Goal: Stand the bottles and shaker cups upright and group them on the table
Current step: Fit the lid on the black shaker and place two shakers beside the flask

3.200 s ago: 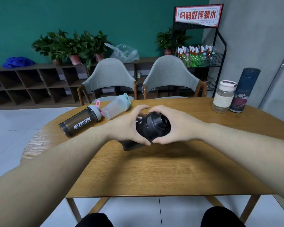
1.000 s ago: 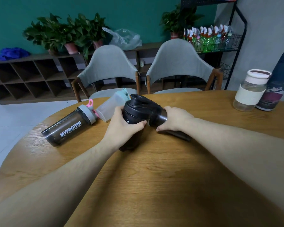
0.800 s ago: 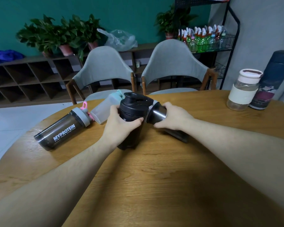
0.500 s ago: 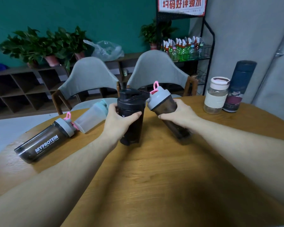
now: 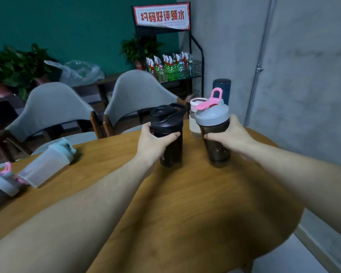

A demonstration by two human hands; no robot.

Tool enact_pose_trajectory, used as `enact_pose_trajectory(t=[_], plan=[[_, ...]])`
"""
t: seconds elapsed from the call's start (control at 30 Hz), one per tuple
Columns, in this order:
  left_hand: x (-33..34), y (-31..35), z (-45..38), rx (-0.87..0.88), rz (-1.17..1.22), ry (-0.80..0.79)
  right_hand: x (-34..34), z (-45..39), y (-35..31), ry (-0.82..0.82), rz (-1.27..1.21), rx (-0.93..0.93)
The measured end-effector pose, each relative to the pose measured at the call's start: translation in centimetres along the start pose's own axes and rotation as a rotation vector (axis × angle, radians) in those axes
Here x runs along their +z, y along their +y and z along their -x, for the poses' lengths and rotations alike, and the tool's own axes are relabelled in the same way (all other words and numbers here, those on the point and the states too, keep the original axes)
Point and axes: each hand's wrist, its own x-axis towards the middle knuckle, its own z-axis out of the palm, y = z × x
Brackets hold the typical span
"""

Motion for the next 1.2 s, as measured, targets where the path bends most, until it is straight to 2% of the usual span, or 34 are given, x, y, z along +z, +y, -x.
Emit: enact_pose_trajectory(t=[0.27, 0.57, 0.93, 1.1, 1.2], plan=[[9.6, -1.3, -3.3, -0.047, 0.048, -0.049, -5.7, -4.6, 5.3, 0.126, -0.063, 0.034], [14.9, -2.6, -5.9, -0.053, 0.050, -0.035, -6.7, -9.4, 7.3, 0.083, -0.086, 0.033], [16.1, -2.5, -6.1, -0.076, 0.040, 0.021, -6.4, -9.3, 6.9, -0.001, -0.027, 0.080], [14.7, -2.0, -4.7, -0.137, -0.024, -0.026, -6.9, -6.2, 7.1, -0.067, 0.146, 0.294], [12.6, -2.0, -3.2, -0.154, -0.105, -0.035, -6.6, -3.6, 6.6, -0.181, 0.238, 0.393]])
